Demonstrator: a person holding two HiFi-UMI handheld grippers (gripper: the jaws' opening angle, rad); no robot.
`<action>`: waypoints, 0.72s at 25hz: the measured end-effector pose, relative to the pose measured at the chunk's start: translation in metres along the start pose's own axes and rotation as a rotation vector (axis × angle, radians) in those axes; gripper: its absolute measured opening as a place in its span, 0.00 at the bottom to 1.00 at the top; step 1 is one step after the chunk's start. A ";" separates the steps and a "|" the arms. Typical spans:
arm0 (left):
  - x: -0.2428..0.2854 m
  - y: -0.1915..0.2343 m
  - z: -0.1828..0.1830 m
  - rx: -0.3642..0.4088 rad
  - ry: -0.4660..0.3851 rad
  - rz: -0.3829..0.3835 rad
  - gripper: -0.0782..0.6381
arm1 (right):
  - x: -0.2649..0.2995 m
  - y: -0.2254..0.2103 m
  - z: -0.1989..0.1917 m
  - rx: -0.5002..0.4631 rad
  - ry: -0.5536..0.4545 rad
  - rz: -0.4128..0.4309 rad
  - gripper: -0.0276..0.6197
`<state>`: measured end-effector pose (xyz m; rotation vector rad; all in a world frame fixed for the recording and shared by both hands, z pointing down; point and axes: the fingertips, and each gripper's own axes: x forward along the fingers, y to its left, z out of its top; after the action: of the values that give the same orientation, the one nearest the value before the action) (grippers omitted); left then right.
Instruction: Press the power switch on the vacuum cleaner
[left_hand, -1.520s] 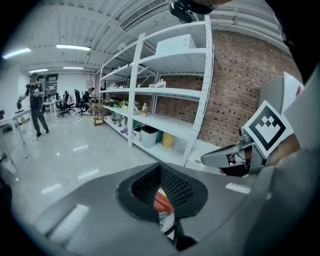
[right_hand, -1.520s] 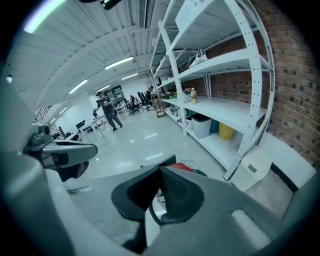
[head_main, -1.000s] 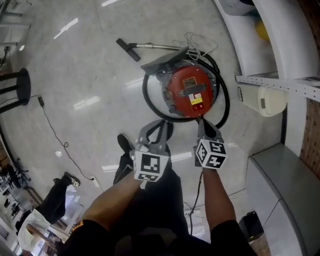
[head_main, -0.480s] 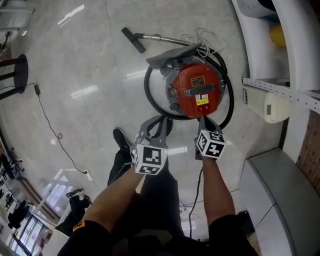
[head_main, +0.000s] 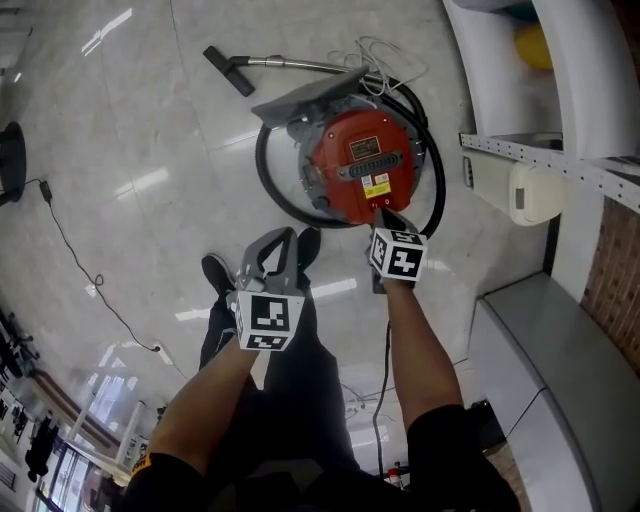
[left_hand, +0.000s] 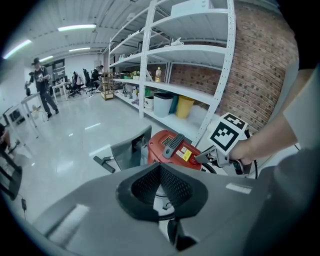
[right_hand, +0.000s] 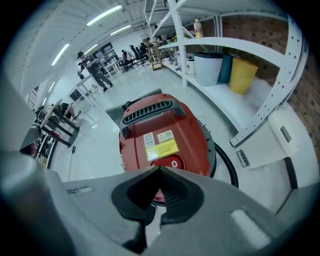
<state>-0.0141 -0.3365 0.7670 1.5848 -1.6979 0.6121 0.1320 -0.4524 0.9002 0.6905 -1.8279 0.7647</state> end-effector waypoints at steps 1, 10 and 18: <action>0.001 0.000 0.000 0.000 -0.002 -0.002 0.13 | 0.002 0.000 -0.001 -0.003 0.006 -0.002 0.03; 0.002 -0.001 0.002 0.020 -0.008 -0.005 0.13 | 0.008 0.004 -0.005 -0.047 0.048 -0.017 0.03; 0.001 -0.010 0.003 0.046 -0.002 -0.025 0.13 | 0.014 0.013 -0.010 -0.130 0.086 -0.034 0.03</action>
<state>-0.0049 -0.3408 0.7648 1.6370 -1.6734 0.6418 0.1229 -0.4378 0.9137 0.5942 -1.7659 0.6376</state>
